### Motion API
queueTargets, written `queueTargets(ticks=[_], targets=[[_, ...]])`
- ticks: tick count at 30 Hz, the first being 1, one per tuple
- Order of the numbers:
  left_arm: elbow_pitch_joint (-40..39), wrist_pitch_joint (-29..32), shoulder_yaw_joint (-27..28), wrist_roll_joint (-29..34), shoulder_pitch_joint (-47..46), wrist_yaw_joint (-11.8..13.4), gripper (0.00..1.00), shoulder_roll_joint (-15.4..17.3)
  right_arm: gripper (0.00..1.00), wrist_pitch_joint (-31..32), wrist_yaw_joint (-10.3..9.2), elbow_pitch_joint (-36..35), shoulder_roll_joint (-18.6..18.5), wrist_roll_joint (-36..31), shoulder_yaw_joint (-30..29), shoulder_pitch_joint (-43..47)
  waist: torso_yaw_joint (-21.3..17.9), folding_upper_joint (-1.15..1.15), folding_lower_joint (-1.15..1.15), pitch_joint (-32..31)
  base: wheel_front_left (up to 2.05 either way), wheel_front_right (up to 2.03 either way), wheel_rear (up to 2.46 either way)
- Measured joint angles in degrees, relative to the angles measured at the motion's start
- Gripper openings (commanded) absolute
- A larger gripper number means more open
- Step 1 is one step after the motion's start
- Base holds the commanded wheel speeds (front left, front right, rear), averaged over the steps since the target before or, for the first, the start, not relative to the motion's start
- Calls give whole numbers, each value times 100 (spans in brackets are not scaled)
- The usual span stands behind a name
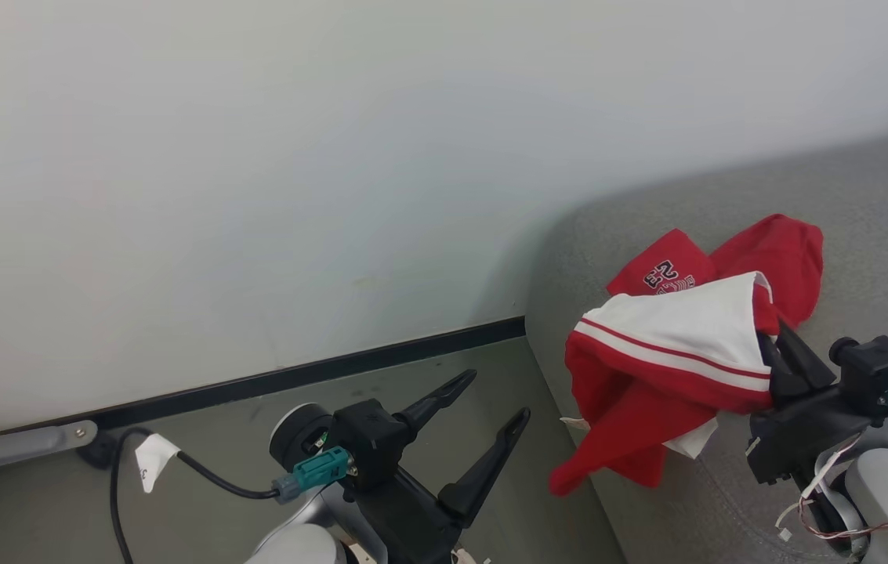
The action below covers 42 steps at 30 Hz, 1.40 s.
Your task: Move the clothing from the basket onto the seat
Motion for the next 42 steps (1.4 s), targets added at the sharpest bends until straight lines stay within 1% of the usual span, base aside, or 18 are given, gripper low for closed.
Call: queueTargets(ticks=[6,11,13,19,23,26,29,30,31,36,40,42], targets=[[-83,-45,-76,10,53,1,100,-51,0,-1,-118,-401,-226,-96,-208,91,-325,0,0,14,0,0,0],[-127,-78,-116,23,127,8,100,-144,0,-1,-126,-713,-371,-135,-338,96,-625,0,0,42,0,0,0],[-131,-94,-132,24,127,10,100,-175,0,-1,-172,-829,-408,-136,-374,121,-745,0,0,60,0,0,0],[-125,-102,-199,51,127,16,100,-255,0,-1,-183,-1037,-467,-129,-505,217,-1057,0,0,144,0,0,0],[-124,-102,-230,59,125,16,100,-326,0,-1,-182,-1089,-466,-52,-611,219,-1151,0,0,217,0,0,0],[-132,-99,-247,101,104,18,100,-341,0,-1,-97,-1074,-447,36,-661,125,-1192,0,1,321,0,0,0],[-142,-93,-241,119,74,35,100,-330,0,-1,11,-990,-377,82,-731,-364,-1207,0,1,443,0,0,0],[-165,-89,-233,153,23,40,100,-312,0,-1,70,-921,-366,90,-818,-859,-1209,0,1,530,0,0,0],[-165,-89,-233,153,23,40,100,-312,0,-1,70,-921,-366,90,-818,-859,-1209,0,1,530,0,0,0],[-245,-34,-214,283,-154,66,100,-272,0,-2,172,-558,-402,133,-1065,-2036,-1187,0,2,775,0,0,0],[-372,9,-208,331,-263,108,100,-250,0,13,197,-119,-450,153,-1237,-2839,-1136,0,2,989,0,0,0],[-442,54,-191,372,-319,118,100,-237,0,56,220,215,-469,246,-1335,-3200,-1099,0,2,1102,0,0,0]])
